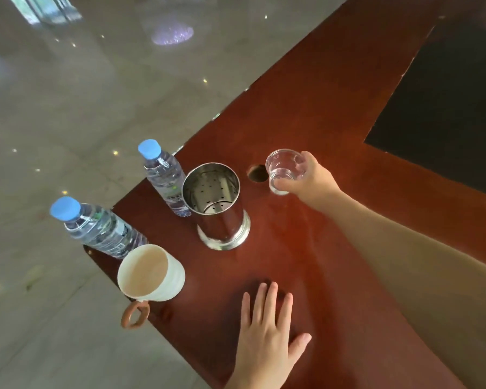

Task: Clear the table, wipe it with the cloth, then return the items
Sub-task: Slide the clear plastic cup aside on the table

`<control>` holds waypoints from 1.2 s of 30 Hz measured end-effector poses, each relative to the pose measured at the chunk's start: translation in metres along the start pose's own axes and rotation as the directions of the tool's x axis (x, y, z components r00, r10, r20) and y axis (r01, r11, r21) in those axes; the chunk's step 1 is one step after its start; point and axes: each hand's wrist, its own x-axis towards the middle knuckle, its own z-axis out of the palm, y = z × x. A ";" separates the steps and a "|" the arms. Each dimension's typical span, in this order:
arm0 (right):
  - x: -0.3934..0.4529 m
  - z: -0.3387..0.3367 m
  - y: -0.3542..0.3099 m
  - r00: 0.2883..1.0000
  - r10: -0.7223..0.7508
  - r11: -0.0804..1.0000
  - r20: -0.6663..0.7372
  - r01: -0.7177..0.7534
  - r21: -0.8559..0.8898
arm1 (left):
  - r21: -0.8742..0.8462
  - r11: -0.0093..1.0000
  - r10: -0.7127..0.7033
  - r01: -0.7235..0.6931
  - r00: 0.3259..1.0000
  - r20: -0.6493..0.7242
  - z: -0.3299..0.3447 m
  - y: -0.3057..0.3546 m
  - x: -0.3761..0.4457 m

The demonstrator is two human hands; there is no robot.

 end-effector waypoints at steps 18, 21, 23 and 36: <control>0.017 0.032 -0.007 0.997 0.003 1.000 0.082 0.000 -0.028 | -0.027 1.000 -0.002 -0.002 0.990 -0.143 0.019 0.001 0.002; 0.008 0.034 -0.005 0.996 -0.018 1.000 0.087 0.019 -0.019 | -0.036 0.999 -0.006 0.001 0.993 -0.121 0.019 0.001 0.002; 0.002 0.034 -0.005 0.995 -0.030 1.000 0.095 0.030 -0.005 | -0.037 0.999 -0.009 0.005 0.994 -0.112 0.018 0.000 0.002; -0.010 0.032 0.001 0.987 0.007 0.997 0.160 -0.019 0.069 | -0.005 1.000 0.006 -0.007 0.989 -0.148 0.019 0.001 0.000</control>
